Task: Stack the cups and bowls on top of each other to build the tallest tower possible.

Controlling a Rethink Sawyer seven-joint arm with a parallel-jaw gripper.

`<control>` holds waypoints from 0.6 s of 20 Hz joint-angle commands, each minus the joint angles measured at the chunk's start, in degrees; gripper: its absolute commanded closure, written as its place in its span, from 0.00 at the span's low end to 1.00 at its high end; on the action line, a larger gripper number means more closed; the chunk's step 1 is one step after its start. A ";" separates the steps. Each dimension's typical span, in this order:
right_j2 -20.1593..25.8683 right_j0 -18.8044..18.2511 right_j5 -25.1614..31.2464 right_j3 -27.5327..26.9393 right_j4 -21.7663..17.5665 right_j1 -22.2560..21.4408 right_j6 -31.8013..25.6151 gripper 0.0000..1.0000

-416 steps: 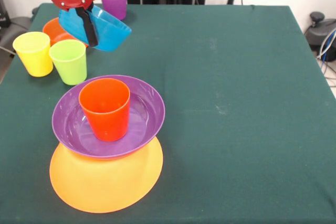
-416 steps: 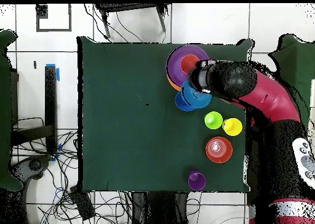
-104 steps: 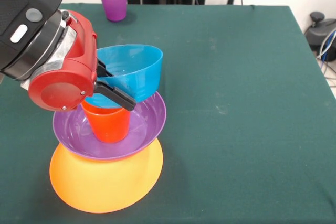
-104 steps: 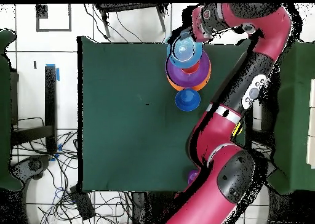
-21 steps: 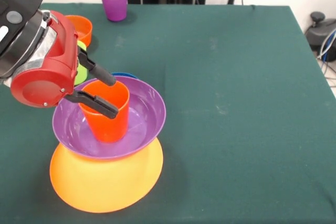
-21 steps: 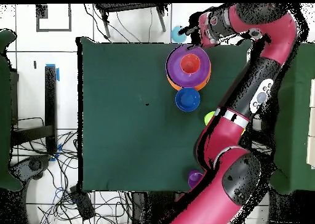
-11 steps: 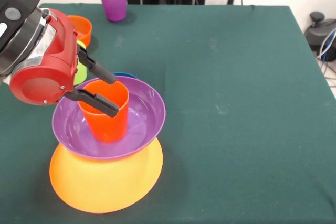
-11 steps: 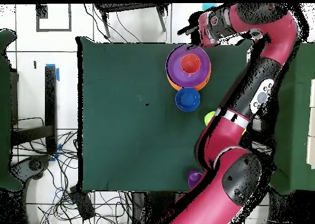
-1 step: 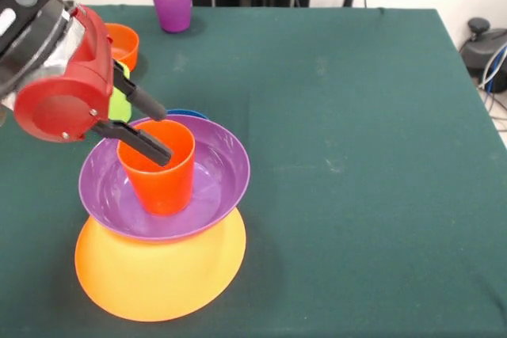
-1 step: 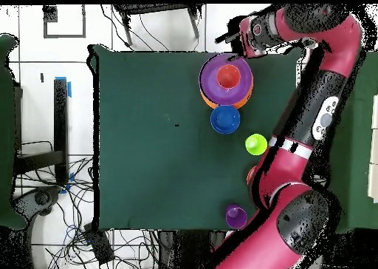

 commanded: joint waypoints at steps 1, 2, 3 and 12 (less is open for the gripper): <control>-14.27 -3.60 -8.33 14.55 4.74 -6.56 5.05 0.00; -15.08 -4.49 -8.84 16.99 6.00 -7.52 6.15 0.00; -15.78 -4.90 -9.42 18.12 6.82 -7.97 6.45 0.00; -24.95 -7.22 -21.68 24.87 9.26 -3.78 4.86 0.00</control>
